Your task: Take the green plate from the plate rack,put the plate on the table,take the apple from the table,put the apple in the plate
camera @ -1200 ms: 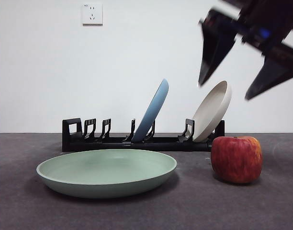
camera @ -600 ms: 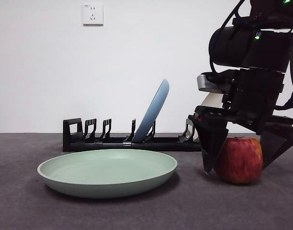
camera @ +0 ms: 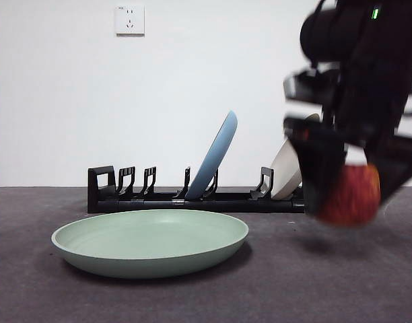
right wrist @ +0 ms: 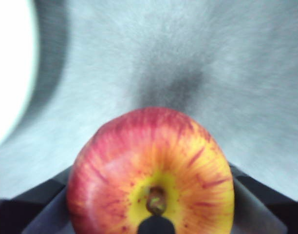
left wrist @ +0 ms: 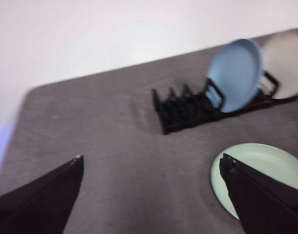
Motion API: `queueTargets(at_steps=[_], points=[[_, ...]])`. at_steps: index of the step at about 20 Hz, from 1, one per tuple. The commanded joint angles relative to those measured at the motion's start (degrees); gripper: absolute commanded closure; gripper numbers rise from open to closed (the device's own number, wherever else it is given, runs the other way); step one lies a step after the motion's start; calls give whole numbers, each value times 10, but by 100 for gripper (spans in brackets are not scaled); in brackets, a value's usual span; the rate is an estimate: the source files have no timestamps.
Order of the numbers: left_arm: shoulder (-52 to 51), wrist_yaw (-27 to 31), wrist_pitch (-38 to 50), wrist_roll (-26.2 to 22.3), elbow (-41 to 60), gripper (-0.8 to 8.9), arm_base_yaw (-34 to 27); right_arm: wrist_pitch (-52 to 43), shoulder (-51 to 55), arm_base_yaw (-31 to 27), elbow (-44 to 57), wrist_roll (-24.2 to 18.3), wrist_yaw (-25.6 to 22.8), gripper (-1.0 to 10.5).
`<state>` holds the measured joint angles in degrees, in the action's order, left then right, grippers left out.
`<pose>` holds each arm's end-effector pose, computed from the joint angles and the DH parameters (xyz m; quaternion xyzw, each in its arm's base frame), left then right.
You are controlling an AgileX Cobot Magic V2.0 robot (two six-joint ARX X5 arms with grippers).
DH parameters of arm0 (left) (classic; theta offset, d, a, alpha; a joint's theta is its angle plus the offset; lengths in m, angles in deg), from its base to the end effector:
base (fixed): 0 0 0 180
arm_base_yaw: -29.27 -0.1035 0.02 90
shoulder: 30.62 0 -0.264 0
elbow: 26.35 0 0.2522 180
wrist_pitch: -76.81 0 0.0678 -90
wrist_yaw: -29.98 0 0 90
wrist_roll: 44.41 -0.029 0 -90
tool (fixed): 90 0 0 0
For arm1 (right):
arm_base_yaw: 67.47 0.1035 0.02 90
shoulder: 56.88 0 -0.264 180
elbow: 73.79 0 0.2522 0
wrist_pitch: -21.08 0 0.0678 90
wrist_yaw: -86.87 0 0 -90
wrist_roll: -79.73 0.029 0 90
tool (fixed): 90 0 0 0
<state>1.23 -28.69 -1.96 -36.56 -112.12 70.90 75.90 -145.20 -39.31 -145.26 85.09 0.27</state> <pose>0.0312 -0.0075 0.4077 0.0610 0.1786 -0.0756 0.9791 0.2496 0.1356 0.2024 -0.0889 0.5815 0.1935 0.7852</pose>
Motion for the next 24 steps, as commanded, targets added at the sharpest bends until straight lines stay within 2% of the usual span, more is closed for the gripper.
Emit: queueTargets(at_steps=[1, 3, 7, 10, 14, 20, 24], points=[[0, -5, 11, 12, 2, 346, -1, 16, 32, 2, -56, -3, 53, 958], [3, -3, 36, 12, 2, 346, -1, 56, 31, 16, -143, -3, 83, 958], [9, -3, 55, 9, 2, 346, -1, 68, -18, 83, -279, -3, 81, 959], [9, 1, 54, 9, 2, 346, -1, 66, -85, 130, -333, -3, 80, 959], [10, -1, 54, 10, 2, 346, -1, 43, -179, 178, -347, -4, 20, 959], [10, -2, 38, 10, 2, 346, -1, 38, -281, 208, -347, -3, 19, 958], [10, -2, 8, 12, 2, 346, -1, 42, -315, 220, -346, -3, -24, 958]])
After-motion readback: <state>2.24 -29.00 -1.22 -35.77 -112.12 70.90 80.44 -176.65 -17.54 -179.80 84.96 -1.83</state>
